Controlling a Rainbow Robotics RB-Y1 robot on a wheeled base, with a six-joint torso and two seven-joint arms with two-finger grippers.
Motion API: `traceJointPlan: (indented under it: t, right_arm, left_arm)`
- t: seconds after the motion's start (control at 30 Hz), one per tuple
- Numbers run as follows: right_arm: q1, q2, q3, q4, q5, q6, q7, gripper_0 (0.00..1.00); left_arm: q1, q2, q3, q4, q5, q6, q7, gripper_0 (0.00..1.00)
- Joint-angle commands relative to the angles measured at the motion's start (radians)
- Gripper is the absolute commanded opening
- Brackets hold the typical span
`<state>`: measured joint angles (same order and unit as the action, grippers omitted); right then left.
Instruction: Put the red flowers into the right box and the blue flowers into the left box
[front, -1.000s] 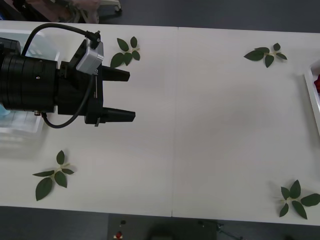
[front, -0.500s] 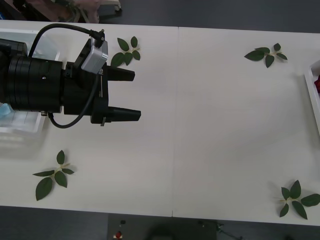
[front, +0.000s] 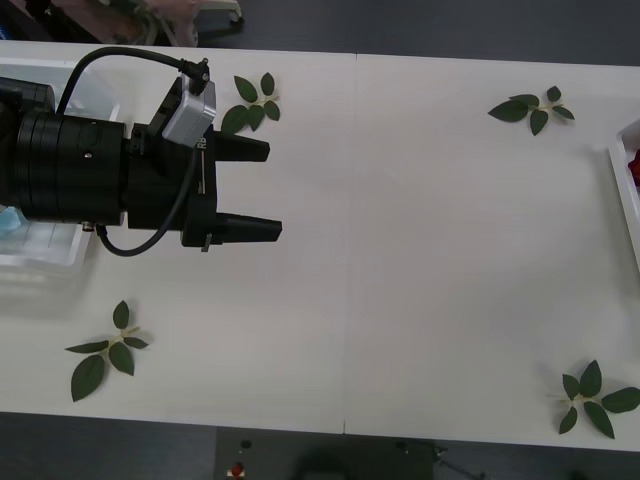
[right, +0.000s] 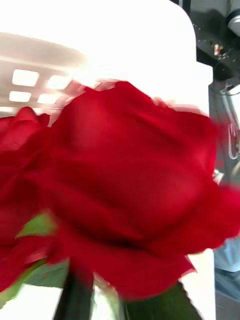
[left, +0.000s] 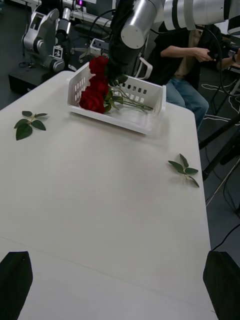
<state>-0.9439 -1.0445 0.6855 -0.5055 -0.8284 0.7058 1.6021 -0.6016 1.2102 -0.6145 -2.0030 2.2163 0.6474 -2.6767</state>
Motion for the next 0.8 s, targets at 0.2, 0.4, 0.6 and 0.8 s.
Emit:
traceJointPlan:
  t: [0.2,0.4,0.6,0.8]
  right_arm:
    - [-0.038,-0.049,-0.075,-0.062,-0.184,0.078,0.136,0.84]
    - [-0.01,-0.146,-0.162,-0.262,-0.525,0.304,0.337,0.86]
    - [0.093,-0.241,-0.166,-0.579,-0.962,0.357,0.526,0.87]
    - [0.243,-0.374,-0.166,-0.99,-1.247,0.216,0.682,0.88]
  left_arm:
    - [-0.012,0.011,0.009,-0.008,0.013,-0.011,-0.029,1.0]
    - [-0.012,0.011,0.009,-0.008,0.013,-0.011,-0.029,1.0]
    - [-0.012,0.011,0.009,-0.008,0.013,-0.011,-0.029,1.0]
    - [-0.012,0.011,0.009,-0.008,0.013,-0.011,-0.029,1.0]
